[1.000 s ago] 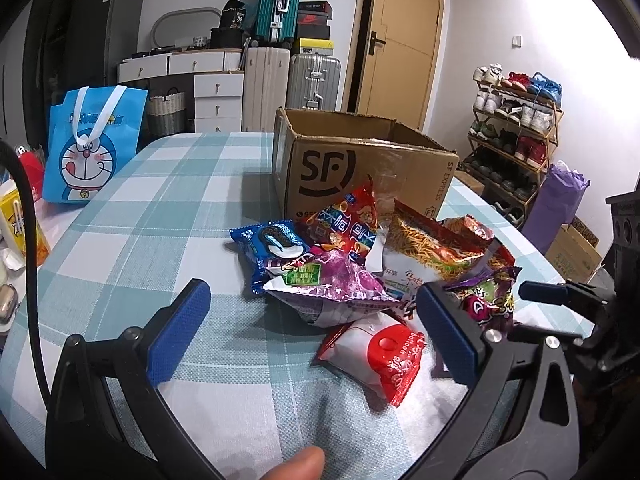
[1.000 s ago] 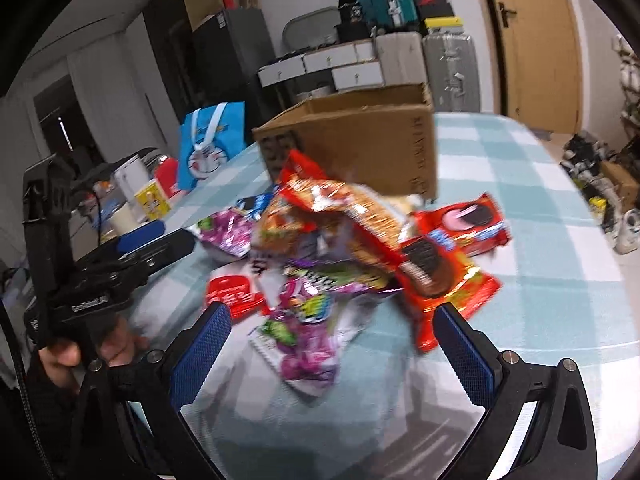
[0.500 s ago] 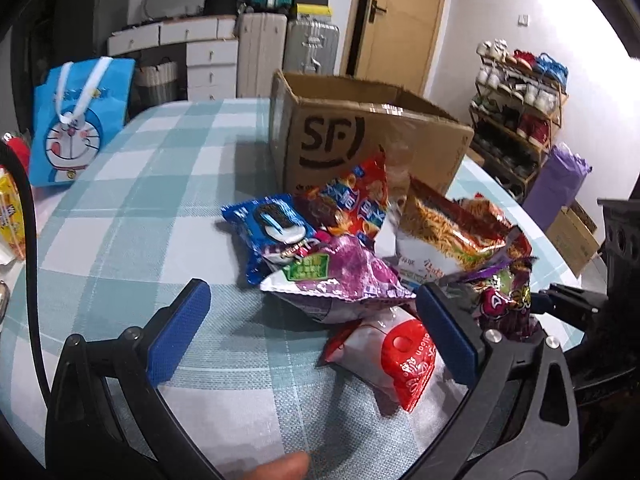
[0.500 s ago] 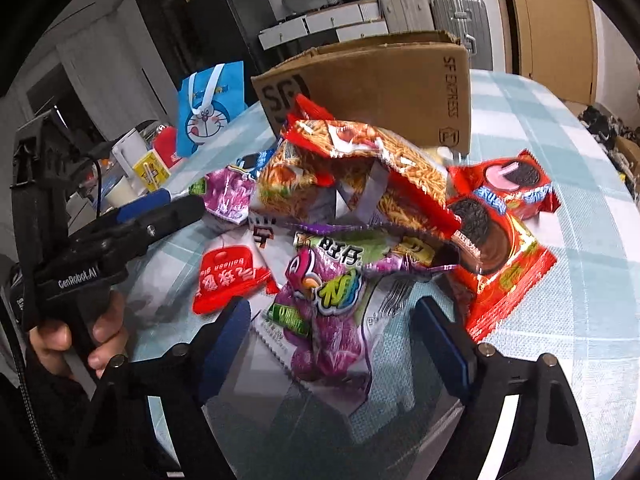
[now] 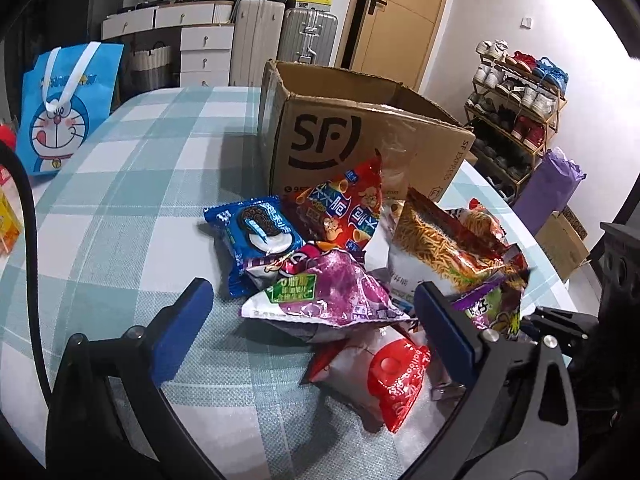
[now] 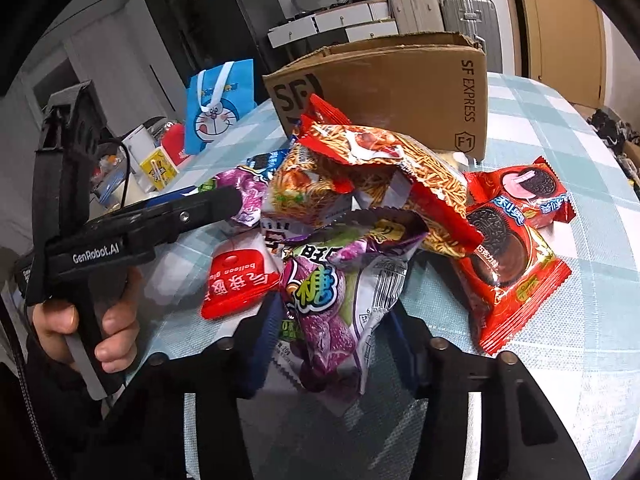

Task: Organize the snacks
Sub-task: 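Grasp the purple candy bag with the right tool while the left grasps a purple green-label bag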

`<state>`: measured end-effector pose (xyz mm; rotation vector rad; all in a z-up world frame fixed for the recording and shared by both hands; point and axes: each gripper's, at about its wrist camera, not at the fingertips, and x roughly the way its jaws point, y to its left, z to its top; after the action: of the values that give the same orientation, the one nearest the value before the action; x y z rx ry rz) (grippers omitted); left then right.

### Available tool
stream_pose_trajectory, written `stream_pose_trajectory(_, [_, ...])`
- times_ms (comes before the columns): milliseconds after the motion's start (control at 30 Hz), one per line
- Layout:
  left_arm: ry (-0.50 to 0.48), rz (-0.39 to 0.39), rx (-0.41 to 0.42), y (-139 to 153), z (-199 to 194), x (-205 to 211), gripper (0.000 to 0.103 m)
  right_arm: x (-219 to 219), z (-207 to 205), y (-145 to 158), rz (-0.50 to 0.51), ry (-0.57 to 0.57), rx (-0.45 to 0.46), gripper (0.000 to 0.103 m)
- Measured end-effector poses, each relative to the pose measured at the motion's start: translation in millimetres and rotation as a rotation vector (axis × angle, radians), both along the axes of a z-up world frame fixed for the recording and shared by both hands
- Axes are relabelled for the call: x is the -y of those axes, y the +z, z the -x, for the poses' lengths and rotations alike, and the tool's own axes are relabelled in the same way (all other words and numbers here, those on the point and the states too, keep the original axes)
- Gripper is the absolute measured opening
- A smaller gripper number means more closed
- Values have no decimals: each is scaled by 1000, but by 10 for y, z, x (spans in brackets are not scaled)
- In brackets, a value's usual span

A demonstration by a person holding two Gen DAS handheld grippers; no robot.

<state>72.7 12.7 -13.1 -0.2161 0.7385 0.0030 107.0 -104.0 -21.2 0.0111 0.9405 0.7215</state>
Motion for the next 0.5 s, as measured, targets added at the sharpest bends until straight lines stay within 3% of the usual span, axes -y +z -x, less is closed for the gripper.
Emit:
stream_pose_trajectory(67, [5, 10, 1, 13, -4, -15, 101, 8, 24, 1, 0, 1, 9, 39])
stream_pose_trajectory(267, [45, 58, -20, -14, -96, -123, 100, 201, 116, 21, -39, -29, 36, 36])
stream_pose_trajectory(367, [88, 63, -61, -86, -161, -185, 92, 298, 162, 57, -67, -38, 50, 36])
stream_pose_trajectory(500, [76, 149, -89, -172, -185, -264, 83, 391, 203, 85, -75, -44, 58, 36])
